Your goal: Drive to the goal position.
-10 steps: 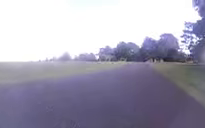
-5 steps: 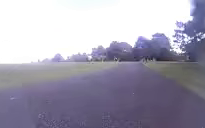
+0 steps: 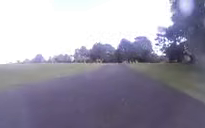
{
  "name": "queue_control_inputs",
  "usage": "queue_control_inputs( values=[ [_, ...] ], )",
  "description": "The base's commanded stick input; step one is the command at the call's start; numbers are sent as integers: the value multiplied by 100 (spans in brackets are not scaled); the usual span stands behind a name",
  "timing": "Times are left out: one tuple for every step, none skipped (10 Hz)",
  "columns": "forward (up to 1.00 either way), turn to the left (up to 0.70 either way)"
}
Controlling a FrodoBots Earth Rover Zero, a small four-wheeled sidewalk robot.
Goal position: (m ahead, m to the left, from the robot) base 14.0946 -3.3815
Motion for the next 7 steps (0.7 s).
queue_control_inputs(
  values=[
    [100,-40],
    [100,-27],
    [100,0],
    [100,0],
    [100,0],
    [100,0],
    [100,0]
  ],
)
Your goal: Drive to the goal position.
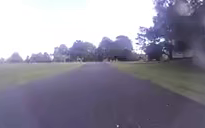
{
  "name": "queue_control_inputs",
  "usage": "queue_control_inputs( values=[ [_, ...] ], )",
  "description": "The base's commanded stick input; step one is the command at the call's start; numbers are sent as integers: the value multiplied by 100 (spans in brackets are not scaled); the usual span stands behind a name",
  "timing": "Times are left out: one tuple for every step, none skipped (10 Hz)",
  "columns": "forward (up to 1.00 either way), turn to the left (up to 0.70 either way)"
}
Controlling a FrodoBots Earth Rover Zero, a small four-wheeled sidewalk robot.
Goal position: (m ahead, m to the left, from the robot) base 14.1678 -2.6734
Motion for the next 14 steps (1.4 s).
queue_control_inputs(
  values=[
    [100,0],
    [100,0],
    [100,0],
    [100,0],
    [100,0],
    [100,0],
    [100,0],
    [100,0],
    [100,0],
    [100,0],
    [100,0],
    [100,0],
    [100,0],
    [100,0]
  ],
)
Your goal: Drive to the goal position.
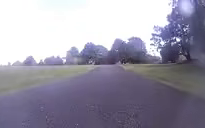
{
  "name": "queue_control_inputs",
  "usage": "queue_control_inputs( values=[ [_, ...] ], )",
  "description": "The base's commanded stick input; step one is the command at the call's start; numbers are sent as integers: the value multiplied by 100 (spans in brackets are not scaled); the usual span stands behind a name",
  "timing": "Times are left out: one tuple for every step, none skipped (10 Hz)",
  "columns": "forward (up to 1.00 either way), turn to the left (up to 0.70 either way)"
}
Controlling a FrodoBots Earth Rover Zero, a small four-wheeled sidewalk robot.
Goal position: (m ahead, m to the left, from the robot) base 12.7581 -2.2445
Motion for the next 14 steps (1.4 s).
queue_control_inputs(
  values=[
    [100,0],
    [100,0],
    [100,0],
    [100,0],
    [100,0],
    [100,0],
    [100,0],
    [100,0],
    [100,0],
    [100,0],
    [100,0],
    [100,0],
    [100,0],
    [100,0]
  ],
)
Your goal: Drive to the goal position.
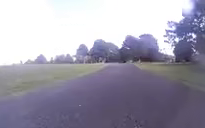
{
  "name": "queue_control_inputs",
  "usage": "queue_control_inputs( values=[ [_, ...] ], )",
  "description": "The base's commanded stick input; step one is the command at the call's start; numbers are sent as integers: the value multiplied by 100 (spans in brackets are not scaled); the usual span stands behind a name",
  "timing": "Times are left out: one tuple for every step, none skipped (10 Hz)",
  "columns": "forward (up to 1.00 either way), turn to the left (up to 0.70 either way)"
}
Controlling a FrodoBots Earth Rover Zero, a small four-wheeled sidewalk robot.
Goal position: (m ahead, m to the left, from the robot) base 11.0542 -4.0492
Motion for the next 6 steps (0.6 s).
queue_control_inputs(
  values=[
    [100,3],
    [100,11],
    [100,19],
    [100,-40],
    [100,-40],
    [100,-40]
  ],
)
